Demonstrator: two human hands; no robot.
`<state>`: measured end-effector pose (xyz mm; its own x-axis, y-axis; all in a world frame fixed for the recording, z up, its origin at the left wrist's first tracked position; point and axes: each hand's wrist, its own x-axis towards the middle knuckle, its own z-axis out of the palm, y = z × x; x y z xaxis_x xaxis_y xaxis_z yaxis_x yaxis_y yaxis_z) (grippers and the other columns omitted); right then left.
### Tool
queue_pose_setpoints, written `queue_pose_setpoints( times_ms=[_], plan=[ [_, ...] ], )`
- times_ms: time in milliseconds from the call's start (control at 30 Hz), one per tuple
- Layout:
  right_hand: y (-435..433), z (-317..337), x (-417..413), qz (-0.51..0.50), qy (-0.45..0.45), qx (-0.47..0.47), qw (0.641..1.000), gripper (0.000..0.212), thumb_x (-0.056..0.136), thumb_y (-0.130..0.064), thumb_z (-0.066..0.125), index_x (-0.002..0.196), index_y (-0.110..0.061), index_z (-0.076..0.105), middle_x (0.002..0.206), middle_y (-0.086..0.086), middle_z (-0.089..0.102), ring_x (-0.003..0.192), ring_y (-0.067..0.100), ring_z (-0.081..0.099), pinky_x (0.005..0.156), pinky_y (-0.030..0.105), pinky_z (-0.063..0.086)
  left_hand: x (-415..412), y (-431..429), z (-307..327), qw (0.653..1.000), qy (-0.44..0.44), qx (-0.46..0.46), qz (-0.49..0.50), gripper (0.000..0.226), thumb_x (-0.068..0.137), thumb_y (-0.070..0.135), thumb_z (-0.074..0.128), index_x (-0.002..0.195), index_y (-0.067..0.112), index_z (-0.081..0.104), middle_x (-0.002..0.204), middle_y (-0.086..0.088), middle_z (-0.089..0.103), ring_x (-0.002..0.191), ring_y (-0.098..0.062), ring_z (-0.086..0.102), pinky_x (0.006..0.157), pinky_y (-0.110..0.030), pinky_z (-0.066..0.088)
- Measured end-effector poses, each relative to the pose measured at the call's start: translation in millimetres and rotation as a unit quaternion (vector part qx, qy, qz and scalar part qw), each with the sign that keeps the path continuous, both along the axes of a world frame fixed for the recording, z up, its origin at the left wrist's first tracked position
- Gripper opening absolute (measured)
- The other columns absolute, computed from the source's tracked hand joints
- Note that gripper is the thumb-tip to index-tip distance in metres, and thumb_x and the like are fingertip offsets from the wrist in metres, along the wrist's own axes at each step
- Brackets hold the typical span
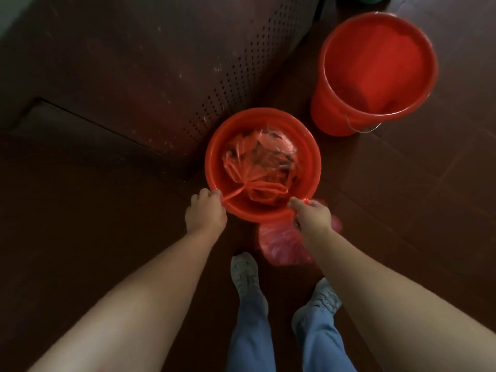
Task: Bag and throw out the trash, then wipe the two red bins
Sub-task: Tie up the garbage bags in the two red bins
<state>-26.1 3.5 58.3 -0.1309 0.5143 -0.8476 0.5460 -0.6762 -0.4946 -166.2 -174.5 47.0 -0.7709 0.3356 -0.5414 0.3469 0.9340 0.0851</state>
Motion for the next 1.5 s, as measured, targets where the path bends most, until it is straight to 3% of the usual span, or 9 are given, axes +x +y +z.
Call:
queue_pose_setpoints(
  times_ms=[400,533,667,767,867,933,1033,1200,1500],
  plan=[
    [-14,-62,-57,-0.056,-0.06,0.035,0.996,0.024,0.089,-0.012,0.07,0.106,-0.002,0.057,0.061,0.011,0.057,0.035,0.014,0.053,0.039,0.024,0.042,-14,-14,-54,0.998,-0.044,0.011,-0.038,0.014,0.097,0.025,0.058,0.111,0.022,0.059,0.109,-0.002,0.057,0.098,-0.022,0.059,0.082,-0.046,0.056],
    [-8,-69,-59,-0.081,-0.071,0.041,0.993,0.021,0.088,-0.004,0.063,0.108,0.003,0.063,0.077,0.018,0.063,0.06,0.027,0.06,0.059,0.036,0.05,-16,-12,-56,0.998,-0.043,0.05,-0.011,0.014,0.102,0.025,0.051,0.099,0.018,0.062,0.096,0.001,0.055,0.085,-0.019,0.058,0.072,-0.04,0.054],
    [-4,-63,-52,-0.116,-0.061,0.037,0.991,0.009,0.089,-0.006,0.064,0.091,-0.01,0.057,0.066,0.01,0.06,0.04,0.014,0.054,0.039,0.023,0.042,-15,4,-44,0.983,-0.082,0.146,0.07,0.015,0.098,0.031,0.058,0.092,0.018,0.063,0.091,0.002,0.059,0.084,-0.019,0.061,0.072,-0.04,0.054],
    [1,-56,-49,-0.133,-0.041,0.008,0.99,0.019,0.091,-0.013,0.071,0.091,-0.015,0.052,0.069,0.009,0.06,0.042,0.012,0.059,0.041,0.025,0.046,-12,19,-33,0.972,-0.114,0.178,0.107,0.019,0.096,0.037,0.06,0.085,0.021,0.063,0.081,0.004,0.064,0.077,-0.016,0.061,0.066,-0.033,0.051],
    [5,-57,-52,-0.12,-0.019,-0.04,0.992,0.02,0.093,-0.017,0.073,0.097,-0.016,0.053,0.077,0.009,0.063,0.059,0.017,0.063,0.049,0.029,0.05,-10,40,-32,0.934,-0.164,0.235,0.214,0.02,0.095,0.035,0.062,0.081,0.02,0.066,0.078,0.008,0.069,0.068,-0.008,0.06,0.061,-0.028,0.043],
    [7,-63,-51,-0.112,-0.006,-0.056,0.992,0.017,0.093,-0.017,0.071,0.098,-0.016,0.055,0.081,0.007,0.063,0.06,0.015,0.063,0.044,0.025,0.049,-6,58,-36,0.867,-0.23,0.295,0.329,0.015,0.095,0.027,0.065,0.083,0.021,0.07,0.082,0.008,0.071,0.065,-0.004,0.06,0.064,-0.026,0.042],
    [10,-70,-45,-0.087,-0.004,-0.053,0.995,0.01,0.094,-0.015,0.067,0.094,-0.016,0.057,0.082,0.007,0.065,0.058,0.014,0.063,0.045,0.025,0.049,1,79,-42,0.817,-0.289,0.342,0.364,0.026,0.094,0.022,0.069,0.12,0.021,0.07,0.109,0.012,0.069,0.094,0.001,0.063,0.072,-0.013,0.048],
    [21,-70,-17,0.008,-0.003,-0.004,1.0,0.01,0.089,-0.008,0.066,0.083,-0.012,0.06,0.068,0.007,0.062,0.046,0.014,0.054,0.043,0.024,0.039,12,98,-60,0.967,-0.153,0.195,0.062,0.049,0.095,0.032,0.065,0.142,0.022,0.057,0.142,0.001,0.058,0.129,-0.026,0.048,0.113,-0.031,0.036],
    [57,-65,29,0.054,-0.016,0.048,0.997,0.009,0.093,-0.022,0.07,0.089,-0.014,0.068,0.071,0.006,0.067,0.047,0.008,0.054,0.042,0.023,0.04,29,149,-84,0.992,0.012,0.01,-0.128,0.033,0.101,0.023,0.047,0.132,0.028,0.054,0.133,0.008,0.056,0.128,-0.028,0.039,0.098,-0.043,0.038]
  ],
)
